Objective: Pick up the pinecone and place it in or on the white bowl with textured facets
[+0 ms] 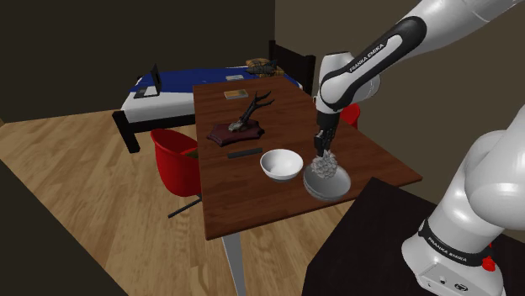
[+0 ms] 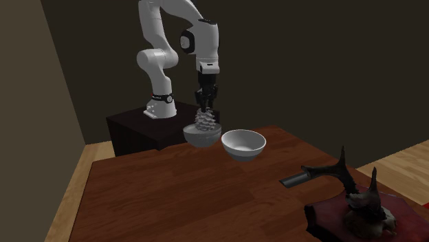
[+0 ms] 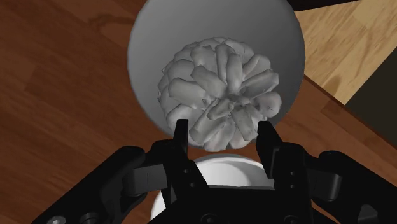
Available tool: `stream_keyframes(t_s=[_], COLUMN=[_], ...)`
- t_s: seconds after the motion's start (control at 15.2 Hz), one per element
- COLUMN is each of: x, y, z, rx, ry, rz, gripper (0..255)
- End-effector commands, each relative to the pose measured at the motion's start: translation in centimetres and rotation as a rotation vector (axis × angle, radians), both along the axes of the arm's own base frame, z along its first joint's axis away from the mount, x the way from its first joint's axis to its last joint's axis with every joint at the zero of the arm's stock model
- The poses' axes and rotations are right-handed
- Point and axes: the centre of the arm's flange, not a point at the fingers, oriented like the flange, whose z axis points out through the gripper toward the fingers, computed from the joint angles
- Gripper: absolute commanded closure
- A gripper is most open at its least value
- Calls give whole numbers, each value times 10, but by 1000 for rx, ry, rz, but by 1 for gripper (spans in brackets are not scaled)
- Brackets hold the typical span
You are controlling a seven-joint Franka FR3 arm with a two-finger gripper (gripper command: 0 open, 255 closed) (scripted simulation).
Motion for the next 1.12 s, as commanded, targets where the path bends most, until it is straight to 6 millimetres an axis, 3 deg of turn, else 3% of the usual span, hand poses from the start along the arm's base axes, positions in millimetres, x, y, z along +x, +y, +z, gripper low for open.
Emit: stream_keyframes(t_s=[0.0,0.13,0.2,0.53,0.79,1.06], x=[-2,-2,-1,-2,2,2], y=[1,1,1,1,-2,-2], z=[-3,-3,-2,-3,47,47], rx=[1,1,1,1,1,1], ry=[9,9,9,9,9,9], rz=[0,0,0,0,0,0], gripper=[255,255,0,0,0,0])
